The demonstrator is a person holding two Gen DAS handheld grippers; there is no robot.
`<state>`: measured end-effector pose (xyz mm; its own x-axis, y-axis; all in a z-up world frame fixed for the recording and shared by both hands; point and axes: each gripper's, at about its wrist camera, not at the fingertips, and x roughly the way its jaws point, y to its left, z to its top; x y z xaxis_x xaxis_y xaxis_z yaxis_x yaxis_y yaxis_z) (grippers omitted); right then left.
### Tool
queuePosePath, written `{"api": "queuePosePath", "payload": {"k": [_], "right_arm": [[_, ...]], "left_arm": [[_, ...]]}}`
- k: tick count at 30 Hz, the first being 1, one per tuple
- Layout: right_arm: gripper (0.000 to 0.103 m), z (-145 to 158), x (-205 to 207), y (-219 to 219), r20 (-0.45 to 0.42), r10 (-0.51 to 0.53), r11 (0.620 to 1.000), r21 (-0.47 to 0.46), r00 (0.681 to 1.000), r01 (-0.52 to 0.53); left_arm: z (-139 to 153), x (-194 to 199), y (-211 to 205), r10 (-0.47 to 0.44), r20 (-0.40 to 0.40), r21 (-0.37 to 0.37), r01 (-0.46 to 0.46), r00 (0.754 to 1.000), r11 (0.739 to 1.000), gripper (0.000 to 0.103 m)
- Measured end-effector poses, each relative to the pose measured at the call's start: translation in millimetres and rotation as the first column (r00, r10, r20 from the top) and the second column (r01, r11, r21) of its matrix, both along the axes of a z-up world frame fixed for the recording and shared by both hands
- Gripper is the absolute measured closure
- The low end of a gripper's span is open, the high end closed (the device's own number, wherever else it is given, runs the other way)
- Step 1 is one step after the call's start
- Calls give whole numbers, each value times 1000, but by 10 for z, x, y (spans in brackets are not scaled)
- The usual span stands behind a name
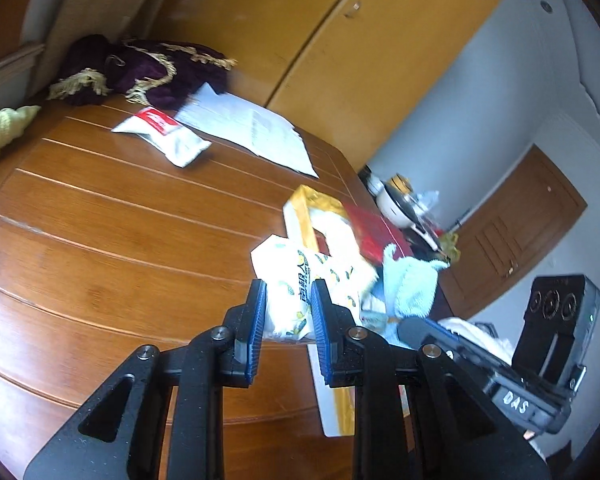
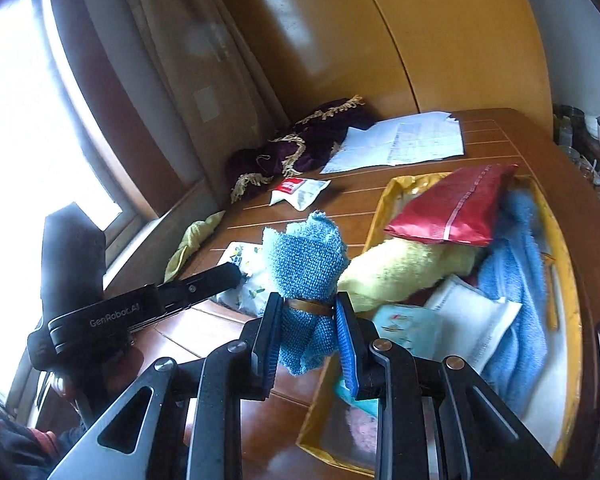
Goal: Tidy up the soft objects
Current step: 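Carry the blue cloth and white tissue pack over the white box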
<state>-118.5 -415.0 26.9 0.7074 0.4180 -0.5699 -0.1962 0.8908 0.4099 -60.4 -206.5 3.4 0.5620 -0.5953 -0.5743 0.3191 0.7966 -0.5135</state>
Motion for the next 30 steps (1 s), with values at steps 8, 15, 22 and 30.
{"api": "queuePosePath", "payload": {"k": [8,15,22,30], "right_arm": [[76,-124,-32,-287,-39,-62,998,-22,997,61],[76,-178,-50,-357,-54,-76,996,-56,996,73],[76,-167,-49,-417,-57,-98,992,-83,994,93],[76,-157,-86,-560,-63,-155,979,-145,986,144]], "left_arm": [[-97,-92,-249,-65,-15,42,65,998,997,83],[-97,-150,-315,-98,-11,43,98,995,994,83],[-83,-182,-417,-131,-8,45,131,991,990,83],[-55,-216,-550,-177,0,51,177,984,983,83]]}}
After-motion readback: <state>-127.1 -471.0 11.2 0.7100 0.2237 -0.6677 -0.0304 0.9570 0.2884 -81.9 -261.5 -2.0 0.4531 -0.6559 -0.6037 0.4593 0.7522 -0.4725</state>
